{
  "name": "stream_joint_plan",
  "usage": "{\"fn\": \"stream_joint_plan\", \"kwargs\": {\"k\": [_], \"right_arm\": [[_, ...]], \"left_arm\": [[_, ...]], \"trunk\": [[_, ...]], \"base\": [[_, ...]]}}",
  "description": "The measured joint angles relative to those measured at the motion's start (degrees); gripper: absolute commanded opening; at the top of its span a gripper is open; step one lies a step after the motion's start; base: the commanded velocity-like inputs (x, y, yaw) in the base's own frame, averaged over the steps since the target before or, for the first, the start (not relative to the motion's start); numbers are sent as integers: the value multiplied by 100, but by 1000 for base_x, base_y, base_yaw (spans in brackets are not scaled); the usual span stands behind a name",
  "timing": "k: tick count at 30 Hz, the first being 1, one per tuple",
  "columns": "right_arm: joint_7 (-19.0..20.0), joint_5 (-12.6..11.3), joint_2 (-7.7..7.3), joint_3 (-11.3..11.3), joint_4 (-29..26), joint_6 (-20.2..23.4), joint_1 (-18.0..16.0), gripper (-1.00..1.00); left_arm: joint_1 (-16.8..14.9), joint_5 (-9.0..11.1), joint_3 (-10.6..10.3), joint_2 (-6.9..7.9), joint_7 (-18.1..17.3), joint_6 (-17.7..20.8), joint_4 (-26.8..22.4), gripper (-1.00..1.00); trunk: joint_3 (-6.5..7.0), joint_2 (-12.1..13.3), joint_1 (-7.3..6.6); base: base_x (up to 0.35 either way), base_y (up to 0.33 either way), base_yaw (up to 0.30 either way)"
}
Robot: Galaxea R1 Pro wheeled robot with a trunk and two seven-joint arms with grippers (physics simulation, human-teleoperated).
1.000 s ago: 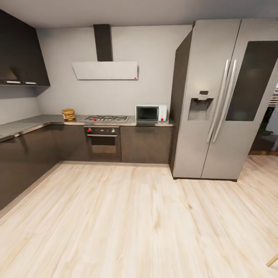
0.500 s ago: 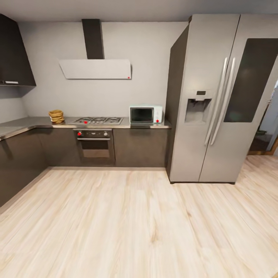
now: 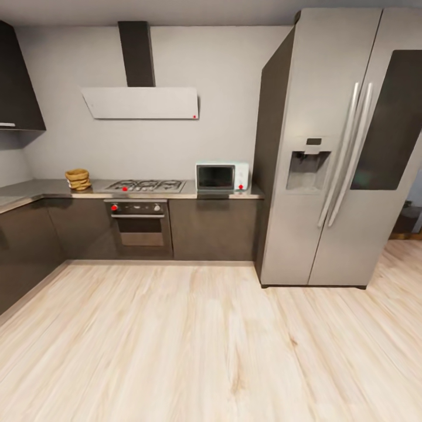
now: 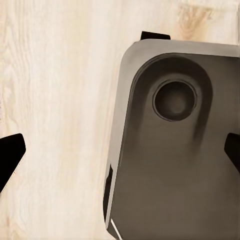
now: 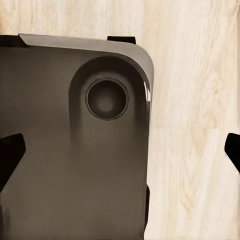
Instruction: In the kitchen, take the popcorn bag from the countertop, put it into the microwave, and heat it until the popcorn is cooked so the cooked popcorn ends up inside the bag.
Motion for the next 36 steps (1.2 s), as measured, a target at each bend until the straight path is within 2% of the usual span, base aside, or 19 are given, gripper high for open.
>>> {"fn": "stream_joint_plan", "kwargs": {"k": [11,36], "right_arm": [[24,9,-2,10,-87,-206,0,100],[0,5,-2,11,-62,-214,0,100]], "left_arm": [[0,0,7,0,0,-7,0,100],[0,0,8,0,0,-7,0,100]], "trunk": [[0,0,0],[0,0,0]], "base": [[338,0,0],[338,0,0]]}}
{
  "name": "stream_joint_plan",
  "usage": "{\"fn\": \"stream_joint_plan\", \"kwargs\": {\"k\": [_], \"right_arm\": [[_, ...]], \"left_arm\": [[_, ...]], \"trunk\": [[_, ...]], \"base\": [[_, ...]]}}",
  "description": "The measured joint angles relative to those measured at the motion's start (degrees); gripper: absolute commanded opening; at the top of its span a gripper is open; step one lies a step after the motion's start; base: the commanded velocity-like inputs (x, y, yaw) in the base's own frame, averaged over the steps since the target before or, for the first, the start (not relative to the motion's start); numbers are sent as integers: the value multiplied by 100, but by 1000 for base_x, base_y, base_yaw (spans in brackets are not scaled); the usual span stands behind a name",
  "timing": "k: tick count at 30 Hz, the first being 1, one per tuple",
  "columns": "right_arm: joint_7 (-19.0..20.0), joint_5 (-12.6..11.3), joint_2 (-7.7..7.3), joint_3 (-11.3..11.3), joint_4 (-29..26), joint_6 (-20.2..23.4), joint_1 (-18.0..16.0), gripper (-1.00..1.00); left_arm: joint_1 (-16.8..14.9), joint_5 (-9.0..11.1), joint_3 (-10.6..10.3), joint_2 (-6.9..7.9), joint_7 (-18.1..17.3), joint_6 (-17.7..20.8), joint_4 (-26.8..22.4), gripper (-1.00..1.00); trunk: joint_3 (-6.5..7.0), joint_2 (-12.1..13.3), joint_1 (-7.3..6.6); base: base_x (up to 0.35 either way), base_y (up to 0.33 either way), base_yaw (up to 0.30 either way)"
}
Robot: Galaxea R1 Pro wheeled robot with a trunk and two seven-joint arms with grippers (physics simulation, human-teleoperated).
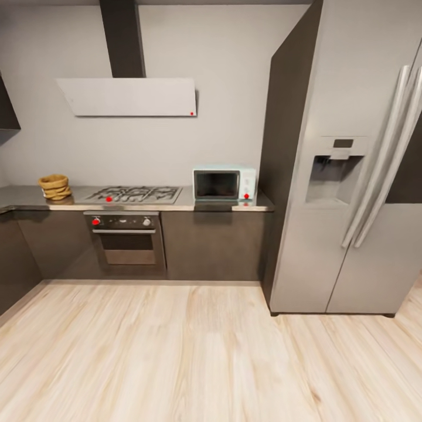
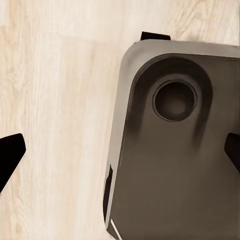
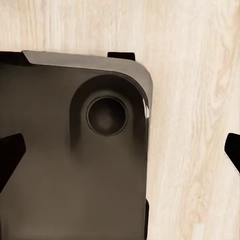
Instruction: In the kitchen, take the popcorn bag from the countertop, put it into the microwave, and heat it until the popcorn is cooked so the cooked popcorn ends up inside the bag.
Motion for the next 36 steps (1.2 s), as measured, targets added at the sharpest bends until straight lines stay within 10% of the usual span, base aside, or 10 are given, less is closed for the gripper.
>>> {"fn": "stream_joint_plan", "kwargs": {"k": [36], "right_arm": [[11,-12,1,-29,0,8,0,100]], "left_arm": [[0,0,1,9,0,0,0,100]], "trunk": [[0,0,0]], "base": [[329,0,0]]}}
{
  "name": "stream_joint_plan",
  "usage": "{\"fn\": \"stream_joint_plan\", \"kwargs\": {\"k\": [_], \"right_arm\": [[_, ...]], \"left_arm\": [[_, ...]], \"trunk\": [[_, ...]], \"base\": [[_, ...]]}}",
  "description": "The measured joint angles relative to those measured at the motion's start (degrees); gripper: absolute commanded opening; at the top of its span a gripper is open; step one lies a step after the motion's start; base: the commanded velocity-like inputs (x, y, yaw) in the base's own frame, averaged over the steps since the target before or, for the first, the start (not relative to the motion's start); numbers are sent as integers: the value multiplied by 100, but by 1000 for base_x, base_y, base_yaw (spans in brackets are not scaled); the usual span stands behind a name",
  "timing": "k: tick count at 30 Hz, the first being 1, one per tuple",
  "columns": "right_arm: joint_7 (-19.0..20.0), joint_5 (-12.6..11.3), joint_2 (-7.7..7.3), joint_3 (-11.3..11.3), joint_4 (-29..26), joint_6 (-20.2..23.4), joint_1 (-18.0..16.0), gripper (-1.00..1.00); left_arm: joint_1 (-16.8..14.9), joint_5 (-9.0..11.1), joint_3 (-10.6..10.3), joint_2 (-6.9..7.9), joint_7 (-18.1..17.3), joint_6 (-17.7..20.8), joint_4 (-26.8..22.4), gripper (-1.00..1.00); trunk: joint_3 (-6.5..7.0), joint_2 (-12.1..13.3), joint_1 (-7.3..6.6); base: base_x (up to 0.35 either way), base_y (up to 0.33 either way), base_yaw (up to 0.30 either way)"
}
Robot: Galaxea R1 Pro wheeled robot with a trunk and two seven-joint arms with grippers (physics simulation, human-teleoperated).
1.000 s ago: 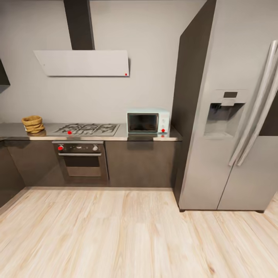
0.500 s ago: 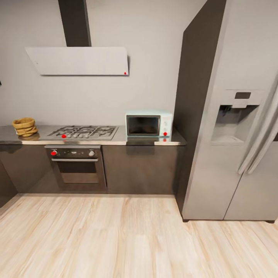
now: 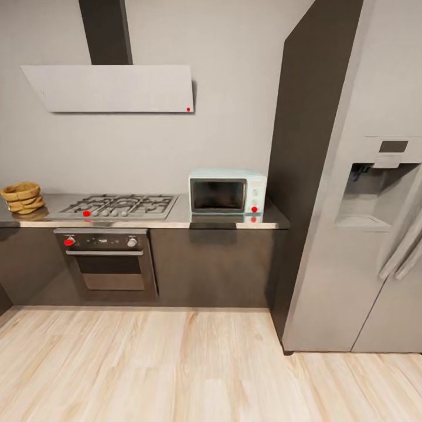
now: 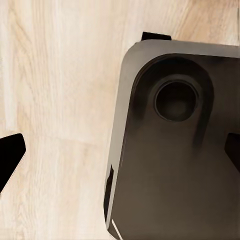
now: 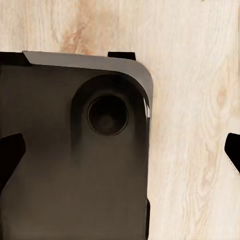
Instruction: In the kitchen, take the popcorn bag from the countertop, put it into the microwave, and heat it until the popcorn is cooked so the cooked popcorn ends up inside the bag.
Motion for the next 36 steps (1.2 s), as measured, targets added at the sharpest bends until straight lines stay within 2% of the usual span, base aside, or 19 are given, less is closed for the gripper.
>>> {"fn": "stream_joint_plan", "kwargs": {"k": [36], "right_arm": [[15,2,6,12,95,1,0,100]], "left_arm": [[-1,0,-27,30,-2,75,19,100]], "trunk": [[0,0,0]], "base": [[336,0,0]]}}
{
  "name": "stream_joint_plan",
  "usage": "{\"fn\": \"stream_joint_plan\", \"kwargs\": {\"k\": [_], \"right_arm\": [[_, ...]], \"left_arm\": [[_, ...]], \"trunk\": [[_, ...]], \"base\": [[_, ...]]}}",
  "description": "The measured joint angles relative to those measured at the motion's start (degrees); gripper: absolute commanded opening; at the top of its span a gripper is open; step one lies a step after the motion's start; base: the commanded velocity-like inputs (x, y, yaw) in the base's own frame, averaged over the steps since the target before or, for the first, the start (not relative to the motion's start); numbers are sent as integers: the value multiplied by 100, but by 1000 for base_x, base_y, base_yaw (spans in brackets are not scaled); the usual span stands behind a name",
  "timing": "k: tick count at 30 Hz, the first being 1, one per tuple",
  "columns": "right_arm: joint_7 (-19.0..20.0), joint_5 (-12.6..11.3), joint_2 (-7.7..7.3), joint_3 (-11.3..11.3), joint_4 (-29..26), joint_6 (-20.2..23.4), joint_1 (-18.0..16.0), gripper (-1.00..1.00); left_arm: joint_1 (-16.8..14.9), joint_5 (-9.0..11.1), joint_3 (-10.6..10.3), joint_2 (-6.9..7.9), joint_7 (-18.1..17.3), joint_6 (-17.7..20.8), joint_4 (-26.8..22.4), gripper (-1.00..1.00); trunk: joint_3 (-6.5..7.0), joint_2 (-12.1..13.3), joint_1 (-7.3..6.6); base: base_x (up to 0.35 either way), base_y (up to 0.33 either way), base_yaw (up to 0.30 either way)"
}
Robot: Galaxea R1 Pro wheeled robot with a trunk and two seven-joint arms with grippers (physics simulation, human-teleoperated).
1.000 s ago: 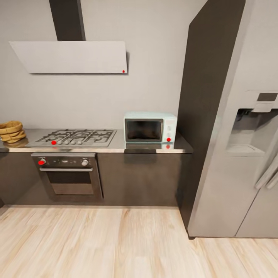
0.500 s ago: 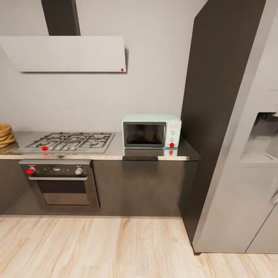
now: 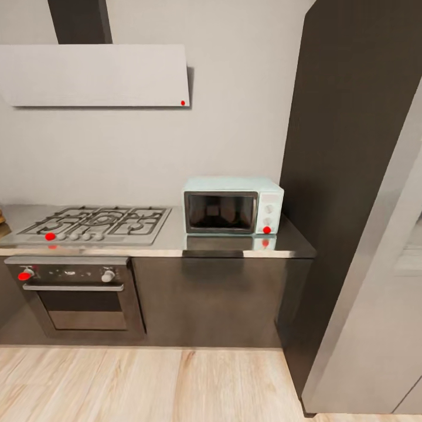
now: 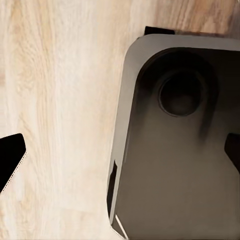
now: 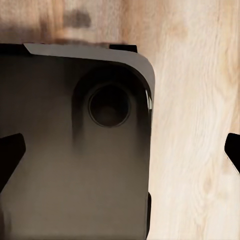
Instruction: In the kitchen, take the popcorn bag from the countertop, put it into the microwave, and heat it until the popcorn is cooked so the cooked popcorn ends up inside the bag.
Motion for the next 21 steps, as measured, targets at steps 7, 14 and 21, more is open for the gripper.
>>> {"fn": "stream_joint_plan", "kwargs": {"k": [7,14,21], "right_arm": [[0,0,3,0,1,0,0,100],[0,0,-1,0,1,0,0,100],[0,-1,1,0,1,0,1,100]], "left_arm": [[0,0,-5,-18,-2,-5,6,100],[0,0,9,-6,-2,5,0,100],[1,0,28,-32,25,-73,-27,100]], "trunk": [[0,0,2],[53,119,-62],[179,400,-215]], "base": [[269,0,0],[18,0,0],[0,0,0]]}}
